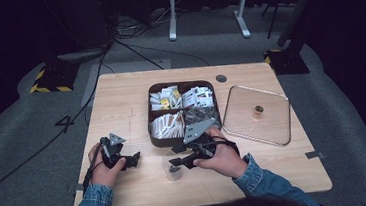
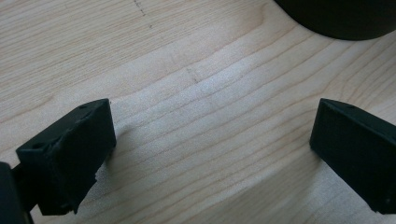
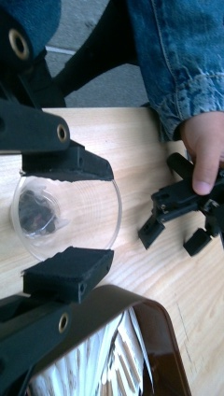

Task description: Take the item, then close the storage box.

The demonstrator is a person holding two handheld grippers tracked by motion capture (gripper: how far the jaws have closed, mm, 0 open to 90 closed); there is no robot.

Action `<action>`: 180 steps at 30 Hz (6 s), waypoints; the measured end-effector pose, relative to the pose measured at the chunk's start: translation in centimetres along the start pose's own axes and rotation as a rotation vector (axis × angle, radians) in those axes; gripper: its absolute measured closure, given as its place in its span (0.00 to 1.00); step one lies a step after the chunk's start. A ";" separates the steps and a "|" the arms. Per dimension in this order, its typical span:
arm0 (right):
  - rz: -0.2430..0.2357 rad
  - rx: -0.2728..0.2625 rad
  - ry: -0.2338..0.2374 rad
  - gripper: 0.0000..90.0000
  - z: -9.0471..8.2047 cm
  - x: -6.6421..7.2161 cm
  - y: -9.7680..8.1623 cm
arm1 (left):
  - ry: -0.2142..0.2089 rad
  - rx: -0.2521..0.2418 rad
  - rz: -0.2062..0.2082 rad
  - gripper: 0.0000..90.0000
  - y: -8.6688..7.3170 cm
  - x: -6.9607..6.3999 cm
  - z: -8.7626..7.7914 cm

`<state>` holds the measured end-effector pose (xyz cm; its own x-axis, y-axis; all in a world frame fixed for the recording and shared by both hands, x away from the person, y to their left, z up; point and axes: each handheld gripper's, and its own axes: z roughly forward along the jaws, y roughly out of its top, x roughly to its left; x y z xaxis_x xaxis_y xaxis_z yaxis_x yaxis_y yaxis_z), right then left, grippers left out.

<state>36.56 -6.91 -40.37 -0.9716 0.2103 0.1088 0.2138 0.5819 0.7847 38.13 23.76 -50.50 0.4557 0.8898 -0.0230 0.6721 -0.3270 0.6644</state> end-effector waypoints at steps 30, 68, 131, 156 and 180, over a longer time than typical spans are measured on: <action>0.088 -0.189 -0.177 0.56 -5.4 -3.2 -0.2 | 0.003 0.000 -0.003 0.01 0.1 0.0 0.1; 0.380 -0.095 -0.724 0.44 -14.0 -15.1 -8.5 | 0.001 -0.001 -0.004 0.01 0.1 0.0 0.1; 0.633 0.049 -0.850 0.65 -14.2 -19.9 -17.0 | 0.002 0.000 -0.006 0.01 0.1 0.0 0.1; 0.535 -0.121 -0.851 0.65 -17.2 -17.1 -12.2 | 0.004 0.001 -0.005 0.00 0.1 0.0 0.1; 0.439 -0.109 -0.739 0.65 -13.5 -15.4 -5.4 | 0.001 0.004 -0.009 0.00 0.3 0.0 0.2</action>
<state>48.99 -23.88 -38.00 -0.4800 0.8770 0.0207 0.5061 0.2576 0.8231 38.47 23.59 -50.48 0.4495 0.8928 -0.0282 0.6781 -0.3205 0.6613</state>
